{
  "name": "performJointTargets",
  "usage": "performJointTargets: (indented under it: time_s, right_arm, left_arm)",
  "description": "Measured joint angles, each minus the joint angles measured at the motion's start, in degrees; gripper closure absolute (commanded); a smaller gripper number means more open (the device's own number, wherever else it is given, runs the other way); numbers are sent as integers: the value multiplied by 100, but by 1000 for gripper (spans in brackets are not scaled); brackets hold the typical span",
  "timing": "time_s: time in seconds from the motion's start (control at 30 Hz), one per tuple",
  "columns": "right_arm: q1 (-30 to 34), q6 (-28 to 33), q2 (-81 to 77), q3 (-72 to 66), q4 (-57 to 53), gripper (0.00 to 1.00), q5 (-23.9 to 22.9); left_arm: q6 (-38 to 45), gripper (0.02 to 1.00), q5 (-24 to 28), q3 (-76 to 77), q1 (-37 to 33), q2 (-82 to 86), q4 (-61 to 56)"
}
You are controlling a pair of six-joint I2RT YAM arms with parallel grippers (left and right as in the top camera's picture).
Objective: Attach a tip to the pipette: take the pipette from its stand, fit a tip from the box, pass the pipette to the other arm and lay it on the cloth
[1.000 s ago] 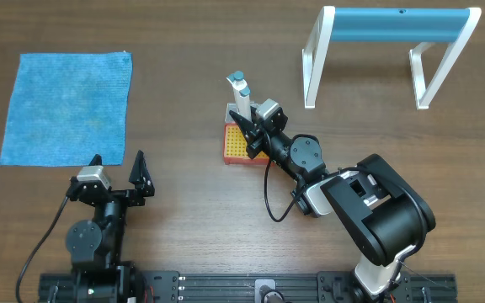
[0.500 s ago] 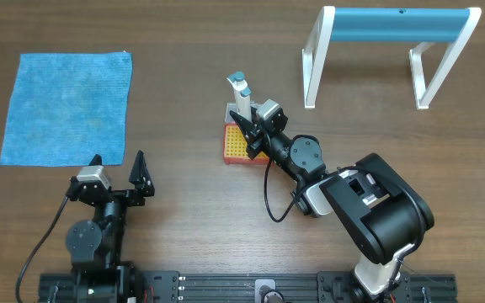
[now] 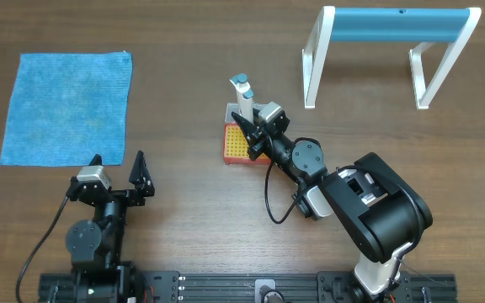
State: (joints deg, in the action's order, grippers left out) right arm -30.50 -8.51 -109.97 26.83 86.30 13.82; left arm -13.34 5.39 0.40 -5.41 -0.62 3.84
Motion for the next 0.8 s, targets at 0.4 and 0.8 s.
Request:
performJointTargets:
  time_s: [0.4, 0.8]
  right_arm:
    - [0, 2, -9, 13, -72, 921, -4]
    - [0, 2, -81, 7, 111, 921, -20]
  left_arm:
    - [0, 91, 0, 0, 0, 0, -2]
    - [0, 91, 0, 0, 0, 0, 0]
